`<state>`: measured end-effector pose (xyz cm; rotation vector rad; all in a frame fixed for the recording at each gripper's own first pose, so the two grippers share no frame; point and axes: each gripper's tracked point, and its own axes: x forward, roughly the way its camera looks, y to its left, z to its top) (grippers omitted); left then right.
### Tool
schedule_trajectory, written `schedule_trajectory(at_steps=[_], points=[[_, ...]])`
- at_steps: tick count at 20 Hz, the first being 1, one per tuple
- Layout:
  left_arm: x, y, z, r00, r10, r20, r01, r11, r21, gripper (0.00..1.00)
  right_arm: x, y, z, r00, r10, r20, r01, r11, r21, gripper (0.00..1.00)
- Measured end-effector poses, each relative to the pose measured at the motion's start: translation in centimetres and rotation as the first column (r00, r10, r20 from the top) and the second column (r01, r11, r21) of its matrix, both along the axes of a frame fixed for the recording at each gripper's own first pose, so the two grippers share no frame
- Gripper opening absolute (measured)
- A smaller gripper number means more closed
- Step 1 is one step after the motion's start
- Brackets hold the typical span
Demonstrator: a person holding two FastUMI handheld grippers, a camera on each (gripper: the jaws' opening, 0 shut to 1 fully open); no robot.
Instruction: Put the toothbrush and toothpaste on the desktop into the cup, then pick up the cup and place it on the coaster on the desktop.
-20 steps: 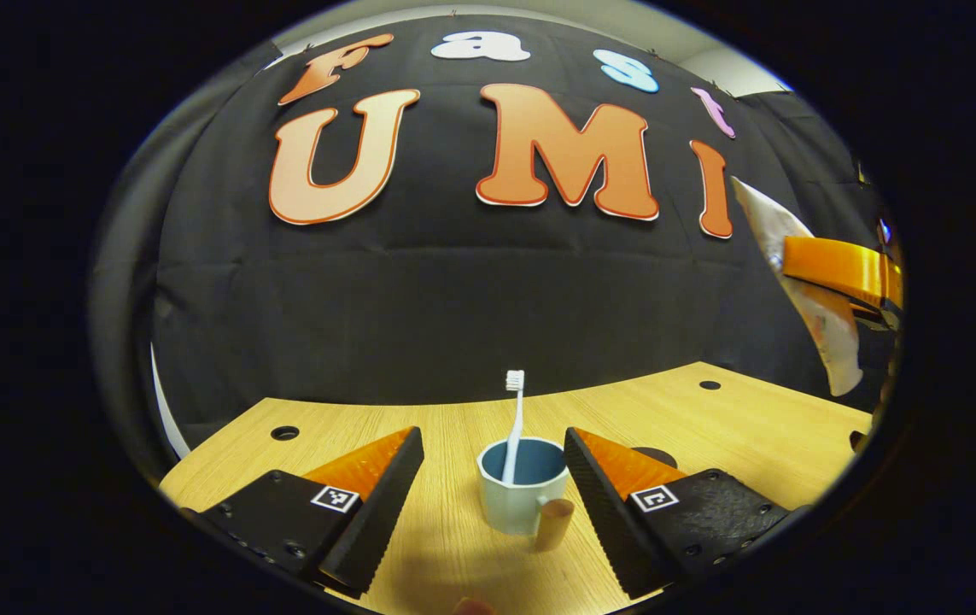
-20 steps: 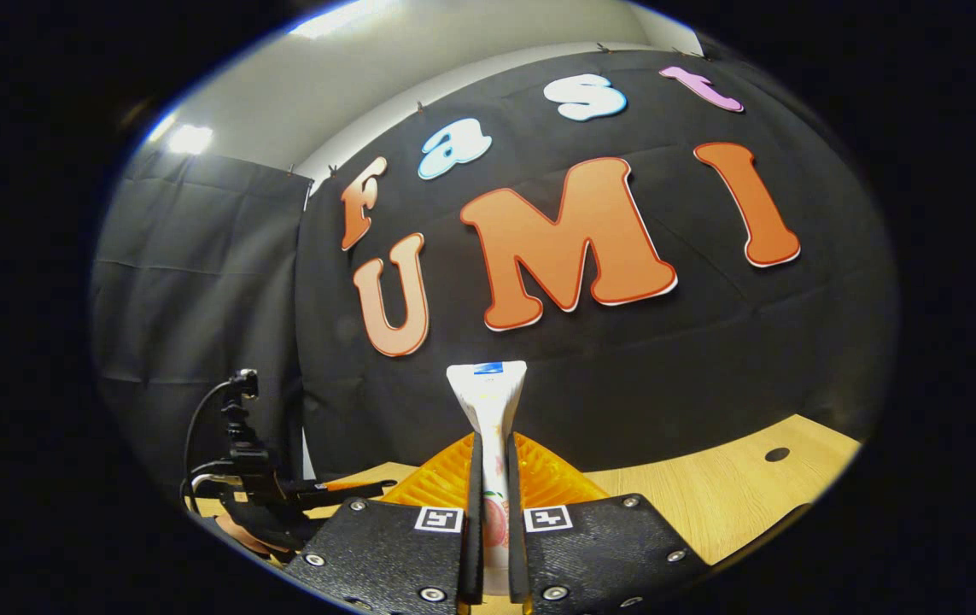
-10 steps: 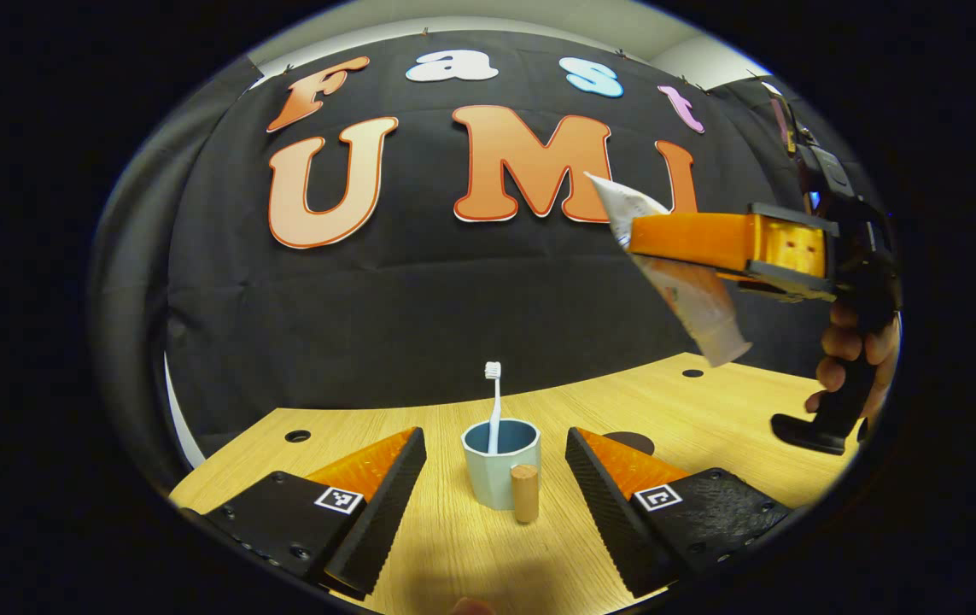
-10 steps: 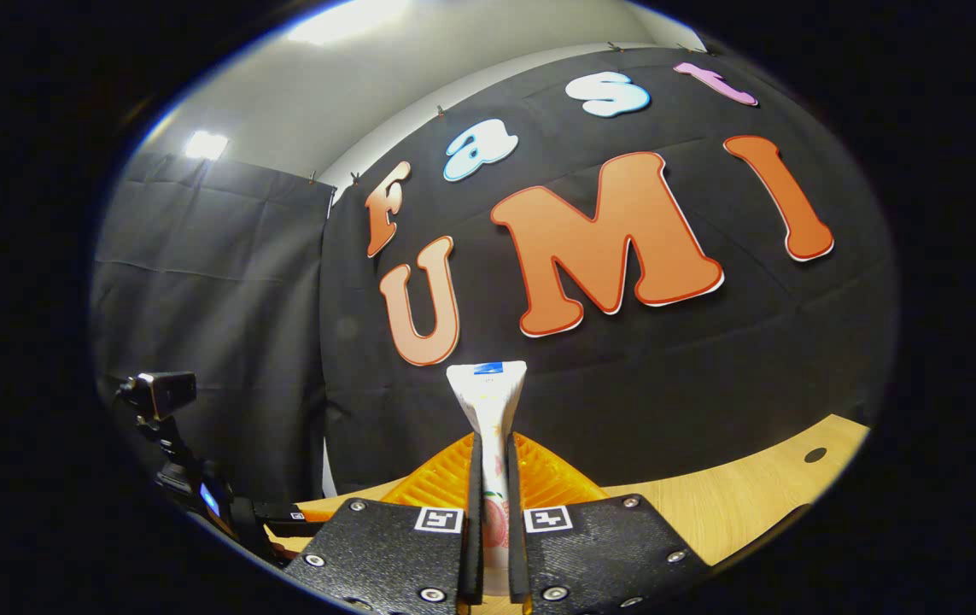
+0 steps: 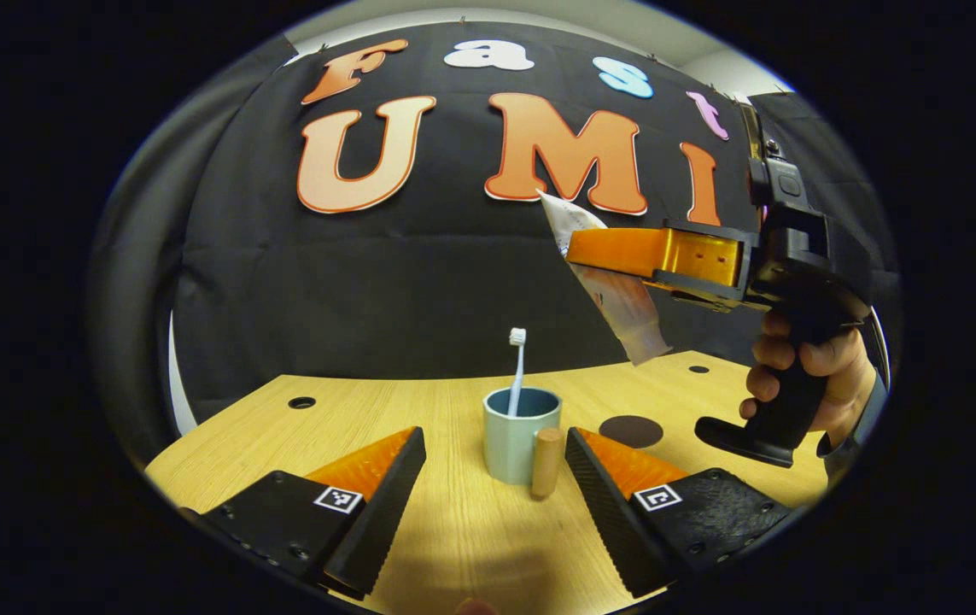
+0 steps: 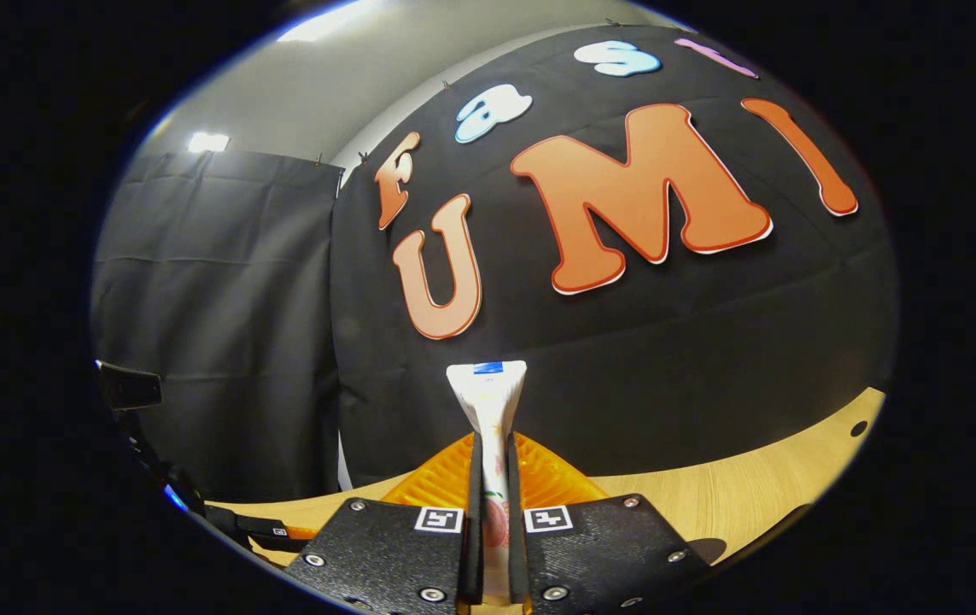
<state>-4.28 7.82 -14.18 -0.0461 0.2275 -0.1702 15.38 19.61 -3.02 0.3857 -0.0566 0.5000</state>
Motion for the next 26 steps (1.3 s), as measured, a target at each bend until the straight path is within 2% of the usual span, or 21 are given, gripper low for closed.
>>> schedule_trajectory(at_steps=[7, 11, 18, 25, 26], points=[[-0.1, -0.1, -0.6, 1.000, 0.000, -0.021, 0.000, 1.000, -0.014, 0.99, 3.1, 2.6, -1.9, 0.999, 0.030, -0.017, -0.030, 0.999, 0.033, 0.12], [-0.3, -0.4, -0.3, 1.000, -0.001, -0.012, 0.001, 0.999, -0.036, 0.99, 4.7, 4.2, -3.6, 0.998, 0.047, -0.028, -0.047, 0.999, 0.008, 0.12], [-0.1, 0.4, 0.4, 0.999, 0.028, 0.023, -0.027, 0.999, -0.038, 0.99, 7.3, 3.9, -6.7, 0.997, 0.019, -0.079, -0.017, 1.000, 0.022, 0.12], [0.0, 0.3, -0.7, 0.999, 0.031, -0.012, -0.032, 0.999, -0.039, 0.99, 7.2, 4.0, -8.9, 0.989, 0.016, -0.144, -0.015, 1.000, 0.004, 0.15], [0.1, 0.3, -1.0, 0.999, 0.034, -0.017, -0.034, 0.999, -0.040, 0.99, 7.3, 4.1, -9.0, 0.989, 0.014, -0.149, -0.014, 1.000, 0.002, 0.18]])
